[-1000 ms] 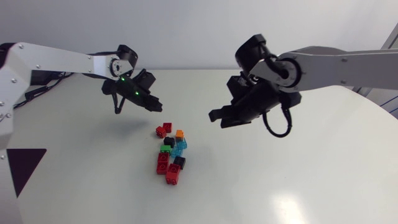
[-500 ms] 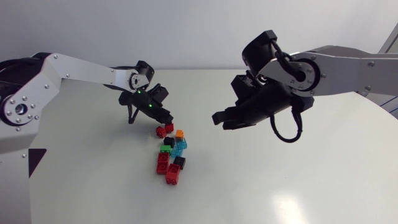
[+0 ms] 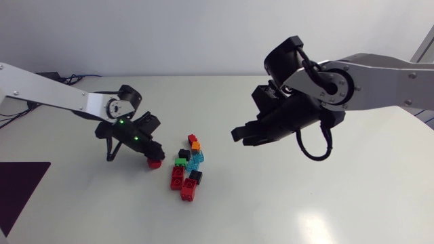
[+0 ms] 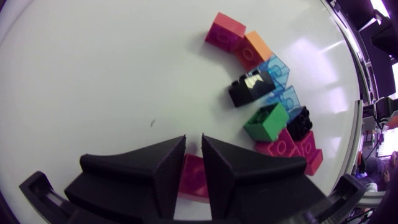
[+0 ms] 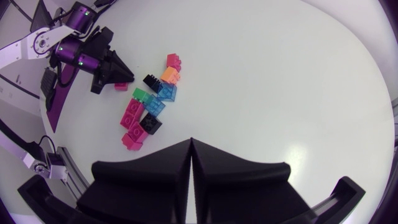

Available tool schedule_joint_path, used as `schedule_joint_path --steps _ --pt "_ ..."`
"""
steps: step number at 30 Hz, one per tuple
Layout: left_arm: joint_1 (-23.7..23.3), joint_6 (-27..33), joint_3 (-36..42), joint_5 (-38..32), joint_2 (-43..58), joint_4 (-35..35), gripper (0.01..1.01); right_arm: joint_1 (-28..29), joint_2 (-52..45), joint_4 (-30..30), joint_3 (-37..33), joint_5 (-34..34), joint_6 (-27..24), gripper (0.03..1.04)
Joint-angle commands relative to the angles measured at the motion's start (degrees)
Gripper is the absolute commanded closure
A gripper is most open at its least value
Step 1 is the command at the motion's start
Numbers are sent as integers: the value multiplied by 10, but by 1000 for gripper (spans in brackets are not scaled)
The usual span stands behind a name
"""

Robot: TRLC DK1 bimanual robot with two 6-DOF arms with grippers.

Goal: Sort duplo bricks by size, large to the right and small to the left

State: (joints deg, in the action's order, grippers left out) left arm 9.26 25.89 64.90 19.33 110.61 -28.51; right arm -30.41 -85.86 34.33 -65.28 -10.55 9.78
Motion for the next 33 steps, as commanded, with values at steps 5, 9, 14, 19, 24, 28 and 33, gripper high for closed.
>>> schedule_joint_path --steps 5,9,14,19,24,28,33 --pt "2 7 -82 20 -118 1 810 -10 25 -8 27 -3 21 1015" --pt "0 -11 -46 23 -124 1 797 -9 41 -51 47 -6 18 907" --pt "8 -43 58 22 -55 1 290 -8 25 -37 30 -3 21 67" --pt "46 -70 152 11 22 0 51 -4 11 -45 14 -4 16 66" --pt "91 -73 244 -8 115 -8 51 3 6 -45 3 -4 15 66" --pt "110 -78 305 -25 176 -21 56 9 10 -44 14 -4 11 66" --pt "120 -73 305 -40 190 -37 62 16 19 -40 22 -5 8 66"
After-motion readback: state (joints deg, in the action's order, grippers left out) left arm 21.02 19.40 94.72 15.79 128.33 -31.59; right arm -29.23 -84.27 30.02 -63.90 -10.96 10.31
